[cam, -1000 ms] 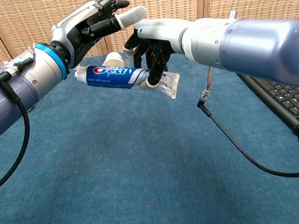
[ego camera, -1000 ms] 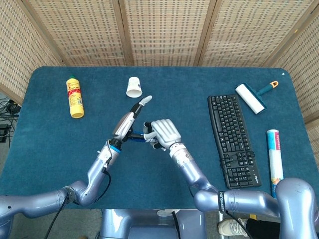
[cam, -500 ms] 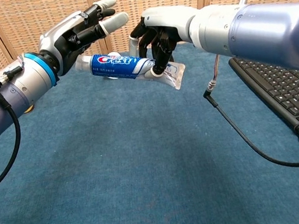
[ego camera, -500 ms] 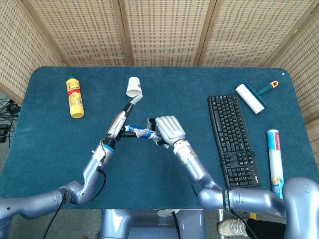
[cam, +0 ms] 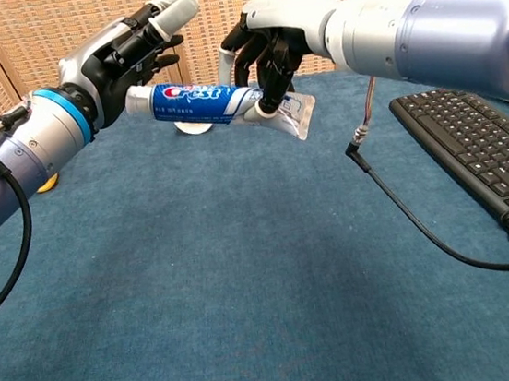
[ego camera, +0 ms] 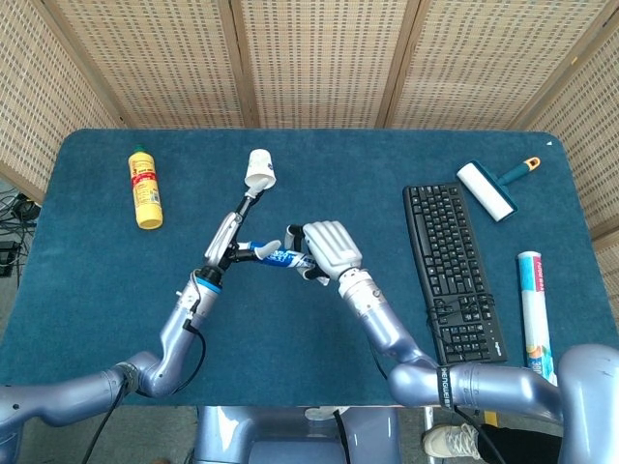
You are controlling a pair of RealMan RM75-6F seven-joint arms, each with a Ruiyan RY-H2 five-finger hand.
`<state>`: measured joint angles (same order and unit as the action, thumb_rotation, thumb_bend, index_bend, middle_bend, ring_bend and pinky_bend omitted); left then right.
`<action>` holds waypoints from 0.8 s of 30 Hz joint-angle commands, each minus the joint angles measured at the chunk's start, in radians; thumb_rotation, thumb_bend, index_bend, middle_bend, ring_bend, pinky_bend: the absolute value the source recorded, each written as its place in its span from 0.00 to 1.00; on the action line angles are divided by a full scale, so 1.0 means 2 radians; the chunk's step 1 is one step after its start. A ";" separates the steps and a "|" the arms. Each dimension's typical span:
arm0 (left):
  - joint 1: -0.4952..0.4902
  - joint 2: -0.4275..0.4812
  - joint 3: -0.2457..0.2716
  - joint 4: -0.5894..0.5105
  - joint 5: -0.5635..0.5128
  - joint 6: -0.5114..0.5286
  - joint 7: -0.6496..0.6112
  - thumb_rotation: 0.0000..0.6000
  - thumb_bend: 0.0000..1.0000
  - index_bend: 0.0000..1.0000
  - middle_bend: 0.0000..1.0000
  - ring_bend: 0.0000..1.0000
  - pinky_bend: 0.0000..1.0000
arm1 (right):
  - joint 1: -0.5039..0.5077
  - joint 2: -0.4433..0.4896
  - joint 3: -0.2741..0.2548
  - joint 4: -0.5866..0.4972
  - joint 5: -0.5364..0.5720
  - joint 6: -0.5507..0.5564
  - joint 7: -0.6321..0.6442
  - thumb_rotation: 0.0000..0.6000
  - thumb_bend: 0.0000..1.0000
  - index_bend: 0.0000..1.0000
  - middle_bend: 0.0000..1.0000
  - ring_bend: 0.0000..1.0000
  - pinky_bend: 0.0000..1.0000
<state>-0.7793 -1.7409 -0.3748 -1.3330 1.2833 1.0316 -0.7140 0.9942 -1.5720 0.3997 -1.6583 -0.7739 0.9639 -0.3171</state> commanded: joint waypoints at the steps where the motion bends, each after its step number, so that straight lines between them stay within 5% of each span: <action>1: 0.002 0.003 0.001 0.001 0.000 -0.001 -0.004 0.53 0.00 0.00 0.00 0.00 0.00 | -0.001 0.003 0.001 -0.001 0.000 0.000 0.004 1.00 0.81 0.71 0.69 0.63 0.69; 24: 0.002 0.001 -0.012 -0.025 -0.023 -0.030 -0.071 0.53 0.00 0.00 0.00 0.00 0.00 | 0.009 0.011 0.000 -0.015 0.006 -0.001 0.023 1.00 0.81 0.71 0.70 0.63 0.69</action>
<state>-0.7760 -1.7393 -0.3975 -1.3808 1.2403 0.9736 -0.8548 1.0129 -1.5501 0.3992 -1.6890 -0.7625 0.9626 -0.2713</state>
